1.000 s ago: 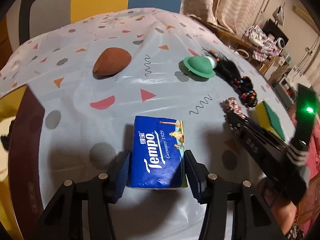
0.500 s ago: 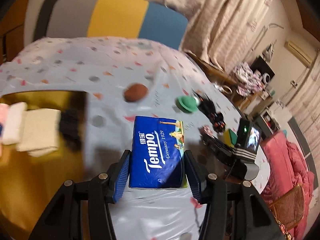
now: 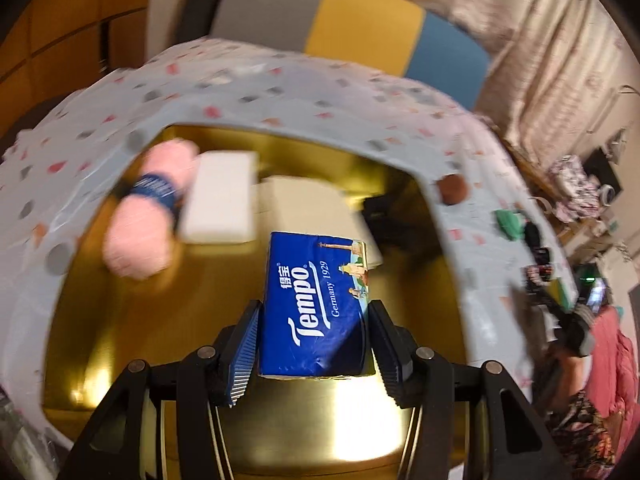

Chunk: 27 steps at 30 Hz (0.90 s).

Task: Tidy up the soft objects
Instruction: 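Carry the Tempo tissue pack with the left tool into the gold tray and release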

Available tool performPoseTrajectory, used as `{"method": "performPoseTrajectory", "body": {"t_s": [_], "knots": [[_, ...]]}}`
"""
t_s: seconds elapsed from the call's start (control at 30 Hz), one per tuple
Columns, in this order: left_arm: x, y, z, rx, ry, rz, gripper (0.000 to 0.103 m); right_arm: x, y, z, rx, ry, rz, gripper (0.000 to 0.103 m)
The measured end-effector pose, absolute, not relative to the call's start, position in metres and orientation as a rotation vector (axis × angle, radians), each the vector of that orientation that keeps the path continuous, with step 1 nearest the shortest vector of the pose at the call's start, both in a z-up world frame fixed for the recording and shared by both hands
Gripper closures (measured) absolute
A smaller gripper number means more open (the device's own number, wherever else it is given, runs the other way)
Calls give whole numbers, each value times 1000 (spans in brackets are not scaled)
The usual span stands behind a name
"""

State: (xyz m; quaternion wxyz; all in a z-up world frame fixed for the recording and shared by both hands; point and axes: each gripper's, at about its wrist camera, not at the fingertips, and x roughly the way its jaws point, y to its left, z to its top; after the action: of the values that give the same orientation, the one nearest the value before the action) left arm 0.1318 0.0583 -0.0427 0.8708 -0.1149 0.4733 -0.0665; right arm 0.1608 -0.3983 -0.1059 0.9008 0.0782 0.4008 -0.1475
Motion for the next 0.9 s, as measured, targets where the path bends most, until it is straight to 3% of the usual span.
{"method": "performPoseTrajectory", "body": {"t_s": [0.33,0.47,0.9], "knots": [[135,104,-71,-165,1029,32,48,152,-387,-96,92,775,-328,76],[132,114,-66,-170,996,61,37,153,-385,-96,76,785,-330,76],[97,103,-32,-364,824,-92,37,148,-389,-94,124,812,-307,76]]}}
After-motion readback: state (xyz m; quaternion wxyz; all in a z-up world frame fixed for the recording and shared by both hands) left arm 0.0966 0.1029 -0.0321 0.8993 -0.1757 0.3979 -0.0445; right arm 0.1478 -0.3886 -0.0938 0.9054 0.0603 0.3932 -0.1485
